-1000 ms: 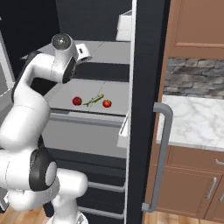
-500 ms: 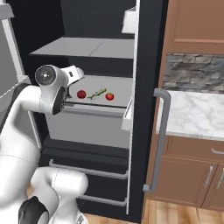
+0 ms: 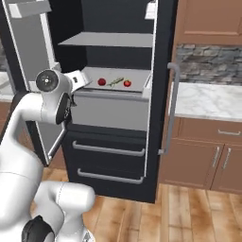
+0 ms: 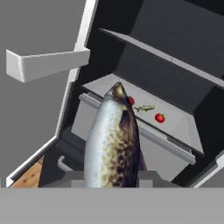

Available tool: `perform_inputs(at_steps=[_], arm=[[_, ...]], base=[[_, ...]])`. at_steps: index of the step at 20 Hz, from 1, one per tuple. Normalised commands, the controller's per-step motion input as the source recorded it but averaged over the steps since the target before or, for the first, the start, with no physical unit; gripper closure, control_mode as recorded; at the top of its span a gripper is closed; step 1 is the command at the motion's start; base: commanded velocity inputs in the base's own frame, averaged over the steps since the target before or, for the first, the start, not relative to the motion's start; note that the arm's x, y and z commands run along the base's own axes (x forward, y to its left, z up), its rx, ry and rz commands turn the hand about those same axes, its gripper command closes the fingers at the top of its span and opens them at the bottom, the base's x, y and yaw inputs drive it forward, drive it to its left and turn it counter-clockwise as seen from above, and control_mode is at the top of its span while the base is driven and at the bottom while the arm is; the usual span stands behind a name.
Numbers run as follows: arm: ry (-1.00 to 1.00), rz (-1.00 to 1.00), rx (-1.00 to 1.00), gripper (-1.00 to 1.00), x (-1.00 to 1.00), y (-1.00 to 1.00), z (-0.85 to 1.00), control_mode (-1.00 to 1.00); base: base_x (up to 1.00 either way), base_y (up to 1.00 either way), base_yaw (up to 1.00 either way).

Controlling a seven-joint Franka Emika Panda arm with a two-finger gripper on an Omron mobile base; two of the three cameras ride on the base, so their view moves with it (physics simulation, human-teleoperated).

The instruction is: Place one tomato and one fish in each tupperware on the nearby counter, to pack two identical lunches.

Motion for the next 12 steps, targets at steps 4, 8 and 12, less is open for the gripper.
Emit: perform_inputs(at_steps=[4, 8, 12], arm=[[0.0, 0.0, 0.0, 1.0, 0.0, 0.0, 0.0, 1.0], [0.0, 0.0, 0.0, 1.0, 0.0, 0.0, 0.0, 1.0], [0.0, 0.0, 0.0, 1.0, 0.0, 0.0, 0.0, 1.0]], base=[[-0.45, 0.74, -0.04], [-0.33, 0.99, -0.06], [-0.29, 1.0, -0.06]])
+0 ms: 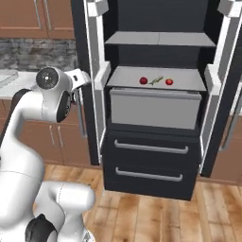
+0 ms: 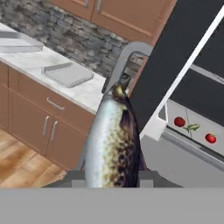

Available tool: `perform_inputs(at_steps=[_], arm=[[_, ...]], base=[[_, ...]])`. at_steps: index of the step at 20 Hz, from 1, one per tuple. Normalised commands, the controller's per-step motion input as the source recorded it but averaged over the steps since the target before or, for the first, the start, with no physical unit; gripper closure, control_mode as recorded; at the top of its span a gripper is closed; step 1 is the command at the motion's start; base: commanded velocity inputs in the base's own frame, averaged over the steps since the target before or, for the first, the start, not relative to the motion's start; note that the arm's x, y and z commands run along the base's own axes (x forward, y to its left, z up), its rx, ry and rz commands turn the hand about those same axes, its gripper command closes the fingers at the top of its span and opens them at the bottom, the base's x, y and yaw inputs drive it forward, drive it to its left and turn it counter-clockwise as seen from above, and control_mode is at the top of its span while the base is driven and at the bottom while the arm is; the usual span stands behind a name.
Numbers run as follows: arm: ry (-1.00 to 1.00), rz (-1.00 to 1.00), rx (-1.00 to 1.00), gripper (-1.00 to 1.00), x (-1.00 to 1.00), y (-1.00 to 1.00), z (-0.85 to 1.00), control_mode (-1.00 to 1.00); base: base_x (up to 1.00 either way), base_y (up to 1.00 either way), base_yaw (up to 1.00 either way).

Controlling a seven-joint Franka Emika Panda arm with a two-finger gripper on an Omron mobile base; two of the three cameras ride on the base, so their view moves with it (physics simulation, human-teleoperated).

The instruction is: Place one tomato and one fish in each tupperware on the nearby counter, to pack two identical lunches.

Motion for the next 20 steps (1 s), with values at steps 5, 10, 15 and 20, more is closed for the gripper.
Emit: perform_inputs(at_steps=[5, 10, 15, 20], arm=[[0.0, 0.0, 0.0, 1.0, 0.0, 0.0, 0.0, 1.0], [0.0, 0.0, 0.0, 1.0, 0.0, 0.0, 0.0, 1.0], [0.0, 0.0, 0.0, 1.0, 0.0, 0.0, 0.0, 1.0], [0.0, 0.0, 0.0, 1.0, 0.0, 0.0, 0.0, 1.0]], base=[[-0.21, 1.0, -0.07], [-0.11, 1.0, -0.07], [-0.04, 1.0, -0.07], [0.0, 1.0, -0.07]])
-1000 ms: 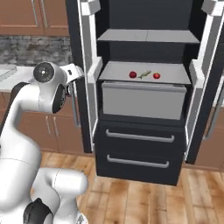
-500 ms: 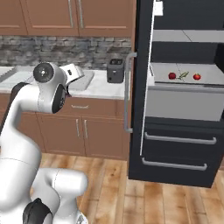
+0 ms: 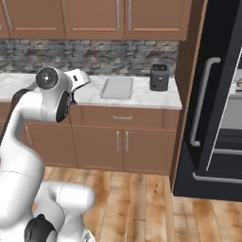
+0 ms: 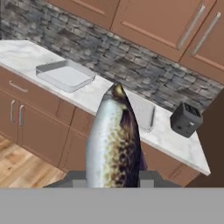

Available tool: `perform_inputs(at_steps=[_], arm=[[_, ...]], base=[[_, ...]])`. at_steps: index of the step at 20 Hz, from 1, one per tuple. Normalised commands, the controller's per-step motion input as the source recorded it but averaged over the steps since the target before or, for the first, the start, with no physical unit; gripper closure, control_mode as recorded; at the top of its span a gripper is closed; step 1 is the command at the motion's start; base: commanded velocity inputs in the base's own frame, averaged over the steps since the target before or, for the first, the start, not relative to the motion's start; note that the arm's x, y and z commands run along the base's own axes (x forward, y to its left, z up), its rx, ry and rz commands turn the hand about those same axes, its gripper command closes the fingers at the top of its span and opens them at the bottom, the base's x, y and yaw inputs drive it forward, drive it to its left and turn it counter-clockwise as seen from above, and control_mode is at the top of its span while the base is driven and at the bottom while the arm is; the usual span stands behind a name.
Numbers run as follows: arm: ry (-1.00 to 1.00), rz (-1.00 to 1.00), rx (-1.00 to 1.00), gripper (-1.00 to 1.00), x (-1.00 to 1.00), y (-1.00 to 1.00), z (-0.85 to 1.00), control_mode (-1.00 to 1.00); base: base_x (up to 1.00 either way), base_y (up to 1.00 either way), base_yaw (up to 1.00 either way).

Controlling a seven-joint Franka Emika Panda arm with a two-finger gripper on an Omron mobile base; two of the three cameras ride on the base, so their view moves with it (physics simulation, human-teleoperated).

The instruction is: Place one tomato and one fish in each tupperware on the nearby counter, to pack two identical lunches.

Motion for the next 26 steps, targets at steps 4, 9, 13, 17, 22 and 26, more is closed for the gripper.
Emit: perform_inputs(at_steps=[4, 9, 13, 17, 22, 26], arm=[[0.0, 0.0, 0.0, 1.0, 0.0, 0.0, 0.0, 1.0], [0.0, 0.0, 0.0, 1.0, 0.0, 0.0, 0.0, 1.0], [0.0, 0.0, 0.0, 1.0, 0.0, 0.0, 0.0, 1.0], [0.0, 0.0, 0.0, 1.0, 0.0, 0.0, 0.0, 1.0], [0.0, 0.0, 0.0, 1.0, 0.0, 0.0, 0.0, 1.0], [0.0, 0.0, 0.0, 1.0, 0.0, 0.0, 0.0, 1.0]], base=[[0.0, 1.0, -0.08], [0.0, 1.0, -0.06], [0.16, 0.94, -0.01], [0.41, 0.77, 0.0], [0.62, 0.34, 0.0], [0.91, 0.08, 0.0]])
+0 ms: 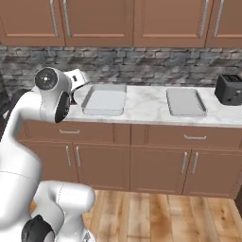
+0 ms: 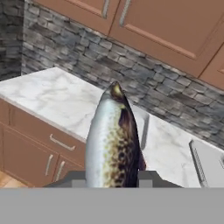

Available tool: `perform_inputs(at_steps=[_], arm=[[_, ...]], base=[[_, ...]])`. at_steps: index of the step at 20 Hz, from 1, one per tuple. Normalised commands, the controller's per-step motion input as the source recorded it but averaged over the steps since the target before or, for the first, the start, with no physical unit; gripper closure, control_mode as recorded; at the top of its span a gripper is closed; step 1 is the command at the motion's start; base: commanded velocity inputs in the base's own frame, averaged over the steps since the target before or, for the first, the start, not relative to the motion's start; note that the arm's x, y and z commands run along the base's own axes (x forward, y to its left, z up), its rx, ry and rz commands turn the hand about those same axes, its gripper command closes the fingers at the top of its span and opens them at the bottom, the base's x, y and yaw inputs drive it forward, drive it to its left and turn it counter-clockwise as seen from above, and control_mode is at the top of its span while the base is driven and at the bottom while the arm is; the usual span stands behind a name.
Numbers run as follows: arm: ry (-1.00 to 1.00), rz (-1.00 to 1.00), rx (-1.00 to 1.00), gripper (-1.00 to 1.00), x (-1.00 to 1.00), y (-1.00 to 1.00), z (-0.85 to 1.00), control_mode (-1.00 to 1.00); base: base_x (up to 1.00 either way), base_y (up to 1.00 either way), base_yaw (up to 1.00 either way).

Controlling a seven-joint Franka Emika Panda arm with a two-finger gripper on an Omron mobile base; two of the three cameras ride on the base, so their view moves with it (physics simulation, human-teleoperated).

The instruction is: Place one tomato and one fish in each tupperware on the nearby counter, to pack two identical lunches.

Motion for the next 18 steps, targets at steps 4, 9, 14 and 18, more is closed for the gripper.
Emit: perform_inputs(at_steps=[4, 9, 14, 18], arm=[[0.0, 0.0, 0.0, 1.0, 0.0, 0.0, 0.0, 1.0], [0.0, 0.0, 0.0, 1.0, 0.0, 0.0, 0.0, 1.0], [0.0, 0.0, 0.0, 1.0, 0.0, 0.0, 0.0, 1.0], [0.0, 0.0, 0.0, 1.0, 0.0, 0.0, 0.0, 1.0]], base=[[0.96, 0.0, 0.0], [0.81, 0.0, 0.0], [0.38, 0.05, 0.0], [0.27, 0.11, 0.0]])
